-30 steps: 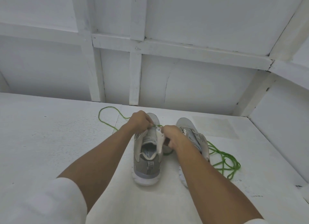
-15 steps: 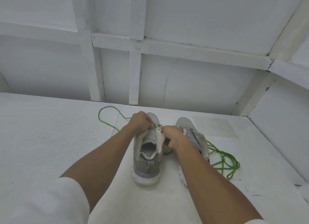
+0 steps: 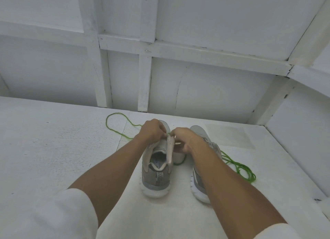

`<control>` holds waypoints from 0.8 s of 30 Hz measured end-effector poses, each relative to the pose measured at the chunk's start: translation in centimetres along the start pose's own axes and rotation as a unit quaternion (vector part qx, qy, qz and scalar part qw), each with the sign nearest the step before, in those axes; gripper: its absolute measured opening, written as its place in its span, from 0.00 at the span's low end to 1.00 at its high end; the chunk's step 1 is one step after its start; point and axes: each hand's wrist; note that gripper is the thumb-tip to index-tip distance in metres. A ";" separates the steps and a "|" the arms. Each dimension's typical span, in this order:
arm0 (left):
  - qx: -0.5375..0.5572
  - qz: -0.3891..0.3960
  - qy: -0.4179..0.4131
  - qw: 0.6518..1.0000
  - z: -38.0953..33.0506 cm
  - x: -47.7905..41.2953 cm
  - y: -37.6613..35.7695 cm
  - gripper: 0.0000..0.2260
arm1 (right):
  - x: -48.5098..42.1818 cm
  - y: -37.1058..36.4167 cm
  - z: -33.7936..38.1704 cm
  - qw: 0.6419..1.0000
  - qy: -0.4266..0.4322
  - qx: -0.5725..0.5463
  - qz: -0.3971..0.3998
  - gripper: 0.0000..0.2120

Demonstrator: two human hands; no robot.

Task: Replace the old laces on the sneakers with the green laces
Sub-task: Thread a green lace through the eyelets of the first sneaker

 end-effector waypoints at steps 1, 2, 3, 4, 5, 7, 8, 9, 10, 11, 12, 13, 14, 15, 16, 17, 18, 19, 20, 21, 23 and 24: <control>-0.002 0.004 -0.002 1.000 0.0 0.0 0.0 0.04 | 0.1 0.1 0.4 1.000 0.004 0.026 0.003 0.07; -0.009 0.010 -0.004 1.000 0.0 0.1 0.0 0.04 | 0.0 0.0 0.6 0.999 0.012 0.053 0.000 0.07; -0.017 0.017 -0.005 1.000 -0.1 0.2 0.2 0.04 | -0.1 -0.1 0.7 0.996 0.024 0.081 -0.006 0.06; -0.024 0.024 -0.006 0.999 -0.1 0.2 0.3 0.04 | -0.4 -0.2 0.7 0.993 0.042 0.106 -0.014 0.06; -0.029 0.025 -0.004 0.999 -0.2 0.2 0.4 0.06 | -0.9 -0.3 0.6 0.990 0.065 0.125 -0.024 0.07; -0.048 0.003 0.008 0.999 -0.3 0.4 0.8 0.09 | -1.8 -0.5 0.4 0.976 0.113 0.177 -0.053 0.09; -0.062 -0.019 0.018 0.998 -0.3 0.5 1.0 0.09 | -2.1 -0.4 0.4 0.965 0.131 0.218 -0.071 0.10; -0.068 -0.036 0.027 0.997 -0.3 0.6 1.2 0.09 | -2.5 -0.3 0.4 0.950 0.147 0.260 -0.086 0.11; -0.065 -0.039 0.033 0.997 -0.1 0.7 1.4 0.08 | -2.8 -0.2 0.4 0.938 0.157 0.295 -0.091 0.10; -0.058 -0.028 0.042 0.997 0.0 0.9 1.5 0.09 | -2.8 -0.2 0.4 0.926 0.165 0.328 -0.086 0.10; -0.055 -0.013 0.056 0.997 0.2 1.1 1.5 0.11 | -3.1 0.0 0.4 0.910 0.173 0.369 -0.079 0.09; -0.055 0.000 0.075 0.996 0.5 1.3 1.4 0.13 | -3.1 0.1 0.6 0.884 0.176 0.427 -0.072 0.08; -0.049 0.009 0.093 0.994 0.8 1.5 1.3 0.14 | -3.0 0.4 0.9 0.855 0.171 0.484 -0.073 0.09; -0.031 0.008 0.107 0.994 1.1 1.6 1.4 0.14 | -2.8 0.7 1.4 0.827 0.167 0.532 -0.078 0.11; -0.006 0.002 0.119 0.993 1.3 1.8 1.4 0.13 | -2.8 1.3 2.2 0.807 0.174 0.557 -0.087 0.13; 0.021 -0.007 0.126 0.992 1.4 2.0 1.4 0.12 | -2.8 2.1 3.1 0.809 0.192 0.546 -0.106 0.12; 0.049 -0.014 0.130 0.990 1.6 2.0 1.4 0.11 | -2.7 3.0 4.3 0.848 0.215 0.466 -0.131 0.10; 0.077 -0.020 0.134 0.988 1.9 2.1 1.3 0.11 | -2.4 4.0 5.7 0.908 0.239 0.312 -0.143 0.08; 0.113 -0.028 0.139 0.983 2.2 2.3 1.3 0.11 | -1.8 5.0 7.3 0.950 0.264 0.102 -0.135 0.10; 0.163 -0.036 0.144 0.975 2.7 2.3 1.2 0.11 | -0.6 5.8 8.7 0.948 0.275 -0.120 -0.104 0.11; 0.295 -0.038 0.164 0.941 3.6 2.4 0.8 0.11 | 1.3 6.9 10.6 0.885 0.315 -0.338 -0.053 0.10; 0.351 -0.036 0.167 0.921 4.0 2.5 0.6 0.08 | 1.8 6.8 10.9 0.890 0.335 -0.303 -0.067 0.09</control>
Point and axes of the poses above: each hand's wrist, its own x-axis away from the middle knuckle, its own y-axis out of the back of the hand, z = x × y, and after that the axes turned 6 degrees about z, right-handed
